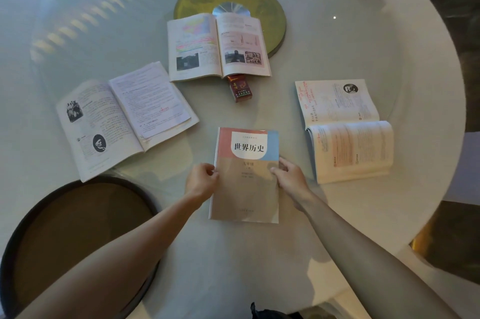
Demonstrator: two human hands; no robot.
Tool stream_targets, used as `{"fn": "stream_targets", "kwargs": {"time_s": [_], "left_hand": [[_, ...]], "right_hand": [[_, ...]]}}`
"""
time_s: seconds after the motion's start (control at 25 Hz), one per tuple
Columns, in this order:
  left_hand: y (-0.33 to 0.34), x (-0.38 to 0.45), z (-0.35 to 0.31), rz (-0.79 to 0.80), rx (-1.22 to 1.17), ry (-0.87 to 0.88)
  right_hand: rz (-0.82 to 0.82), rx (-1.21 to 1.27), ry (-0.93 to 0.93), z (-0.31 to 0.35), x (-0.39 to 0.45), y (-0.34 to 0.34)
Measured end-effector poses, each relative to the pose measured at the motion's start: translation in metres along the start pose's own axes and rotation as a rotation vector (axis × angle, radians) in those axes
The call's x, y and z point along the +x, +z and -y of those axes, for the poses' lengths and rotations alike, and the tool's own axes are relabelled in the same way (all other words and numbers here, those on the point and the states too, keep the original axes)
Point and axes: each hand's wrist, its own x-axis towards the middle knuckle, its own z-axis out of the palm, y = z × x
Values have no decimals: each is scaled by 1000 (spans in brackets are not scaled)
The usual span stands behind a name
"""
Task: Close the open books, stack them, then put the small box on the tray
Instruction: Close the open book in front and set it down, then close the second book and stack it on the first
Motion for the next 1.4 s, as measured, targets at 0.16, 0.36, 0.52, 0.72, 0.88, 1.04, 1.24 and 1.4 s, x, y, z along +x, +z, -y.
{"fn": "stream_targets", "kwargs": {"time_s": [0.16, 0.36, 0.52, 0.72, 0.88, 1.04, 1.24, 1.4], "left_hand": [[-2, 5, -7, -3, -43, -2], [-4, 2, -33, -55, -130, -5], [29, 1, -86, -135, -120, 106], [104, 10, -170, 150, -241, 112], [165, 15, -206, 259, -165, -34], [204, 14, -214, 325, -98, -86], [193, 29, -234, 136, -216, -47], [143, 59, -235, 110, -168, -31]], "right_hand": [[-80, 8, 29, 12, 19, -2], [-53, 15, -29, 23, 26, -15], [-150, -87, -149, 28, 39, -77], [-422, -107, -203, 35, 75, -203], [-502, -188, -80, 21, 116, -289], [-414, -227, 103, -6, 136, -323], [-342, -18, 209, -33, 119, -316], [-88, 488, 451, -41, 84, -294]]}}
